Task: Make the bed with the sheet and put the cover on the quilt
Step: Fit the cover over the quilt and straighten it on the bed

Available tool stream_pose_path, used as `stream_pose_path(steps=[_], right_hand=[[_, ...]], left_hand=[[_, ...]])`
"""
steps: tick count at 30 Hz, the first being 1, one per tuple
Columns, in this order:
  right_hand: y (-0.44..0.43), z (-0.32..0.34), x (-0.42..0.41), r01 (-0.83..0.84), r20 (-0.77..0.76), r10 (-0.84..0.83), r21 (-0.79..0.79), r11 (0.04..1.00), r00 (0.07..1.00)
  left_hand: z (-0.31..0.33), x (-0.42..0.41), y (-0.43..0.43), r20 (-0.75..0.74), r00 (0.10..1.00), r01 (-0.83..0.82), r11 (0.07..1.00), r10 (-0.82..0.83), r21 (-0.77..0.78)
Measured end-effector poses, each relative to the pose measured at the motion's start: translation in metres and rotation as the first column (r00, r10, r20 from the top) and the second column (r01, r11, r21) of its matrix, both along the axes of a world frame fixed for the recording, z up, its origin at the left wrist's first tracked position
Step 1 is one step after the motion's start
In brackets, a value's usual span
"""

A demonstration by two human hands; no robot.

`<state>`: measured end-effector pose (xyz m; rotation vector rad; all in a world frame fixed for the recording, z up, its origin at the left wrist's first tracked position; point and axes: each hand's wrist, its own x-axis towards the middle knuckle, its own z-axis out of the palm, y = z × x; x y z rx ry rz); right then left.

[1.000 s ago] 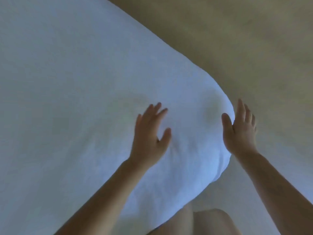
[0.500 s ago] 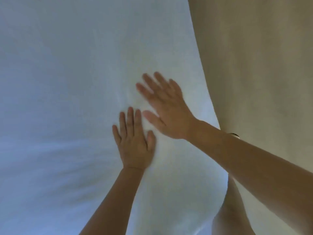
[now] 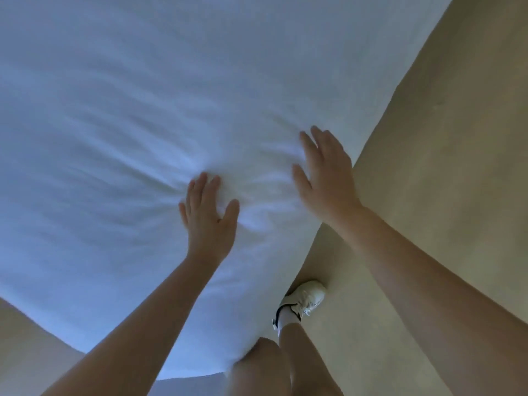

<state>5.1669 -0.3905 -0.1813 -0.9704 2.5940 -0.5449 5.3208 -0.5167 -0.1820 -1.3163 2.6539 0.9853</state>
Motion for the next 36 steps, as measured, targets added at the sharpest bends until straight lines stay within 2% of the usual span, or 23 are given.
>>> stream_pose_path(steps=[2, 4, 6, 9, 12, 14, 16, 17, 20, 23, 25, 28, 30, 31, 32, 33, 34, 35, 36], right_hand=[[-0.018, 0.008, -0.003, -0.199, -0.111, 0.193, -0.042, 0.979, 0.975], [-0.036, 0.009, -0.008, -0.333, -0.148, 0.328, -0.009, 0.943, 0.933], [-0.056, 0.012, -0.019, -0.425, -0.177, 0.419, 0.004, 0.905, 0.891], [-0.081, 0.007, -0.053, -0.569, -0.219, 0.566, 0.052, 0.820, 0.795], [-0.110, -0.011, -0.124, -0.662, -0.276, 0.656, 0.085, 0.745, 0.703], [-0.120, -0.016, -0.158, -0.710, -0.352, 0.687, 0.083, 0.700, 0.636], [-0.129, -0.027, -0.210, -0.788, -0.403, 0.743, 0.081, 0.611, 0.535], [-0.129, -0.031, -0.237, -0.797, -0.429, 0.744, 0.084, 0.598, 0.513], [-0.112, -0.046, -0.313, -0.796, -0.489, 0.720, 0.081, 0.599, 0.492], [-0.092, -0.059, -0.373, -0.821, -0.516, 0.726, 0.072, 0.566, 0.455], [-0.089, -0.068, -0.416, -0.798, -0.586, 0.675, 0.077, 0.598, 0.449], [-0.075, -0.079, -0.479, -0.716, -0.609, 0.599, 0.072, 0.694, 0.519], [-0.051, -0.088, -0.527, -0.546, -0.557, 0.506, 0.108, 0.831, 0.659], [-0.035, -0.088, -0.554, -0.403, -0.480, 0.414, 0.131, 0.906, 0.774], [-0.019, -0.088, -0.584, -0.230, -0.356, 0.276, 0.166, 0.959, 0.893], [-0.006, -0.087, -0.613, -0.050, -0.195, 0.098, 0.238, 0.970, 0.976], [0.007, -0.086, -0.641, 0.095, -0.061, -0.079, 0.336, 0.937, 0.995], [0.016, -0.076, -0.659, 0.135, 0.011, -0.154, 0.418, 0.898, 0.988], [0.019, -0.064, -0.671, 0.066, 0.016, -0.078, 0.385, 0.921, 0.997]], left_hand=[[0.010, -0.020, -0.009, -0.063, 0.994, -0.085, 0.996, 0.086, 0.012], [0.012, -0.042, -0.021, -0.029, 0.989, -0.145, 0.989, 0.144, -0.023], [0.009, -0.064, -0.032, 0.041, 0.968, -0.246, 0.969, 0.247, -0.027], [0.001, -0.104, -0.043, 0.063, 0.925, -0.376, 0.927, 0.376, -0.004], [-0.016, -0.159, -0.055, 0.085, 0.886, -0.451, 0.889, 0.457, -0.074], [-0.017, -0.185, -0.059, 0.103, 0.896, -0.414, 0.897, 0.431, -0.155], [-0.021, -0.222, -0.062, 0.131, 0.896, -0.400, 0.899, 0.424, -0.178], [-0.022, -0.243, -0.062, 0.129, 0.913, -0.360, 0.913, 0.387, -0.194], [-0.026, -0.314, -0.056, 0.129, 0.962, -0.214, 0.957, 0.241, -0.195], [-0.034, -0.382, -0.044, 0.148, 0.969, -0.167, 0.964, 0.200, -0.207], [-0.037, -0.420, -0.037, 0.177, 0.963, -0.162, 0.961, 0.204, -0.225], [-0.042, -0.458, -0.030, 0.208, 0.950, -0.186, 0.956, 0.235, -0.229], [-0.042, -0.487, -0.015, 0.235, 0.932, -0.222, 0.946, 0.277, -0.237], [-0.037, -0.505, 0.000, 0.249, 0.927, -0.232, 0.951, 0.279, -0.203], [-0.025, -0.529, 0.017, 0.256, 0.935, -0.229, 0.969, 0.246, -0.094], [-0.011, -0.555, 0.035, 0.264, 0.955, -0.166, 0.983, 0.139, 0.082], [0.001, -0.579, 0.058, 0.242, 0.970, -0.052, 0.946, -0.028, 0.320], [0.012, -0.596, 0.084, 0.198, 0.959, 0.073, 0.852, -0.203, 0.519], [0.024, -0.608, 0.106, 0.162, 0.948, 0.103, 0.748, -0.273, 0.656]])
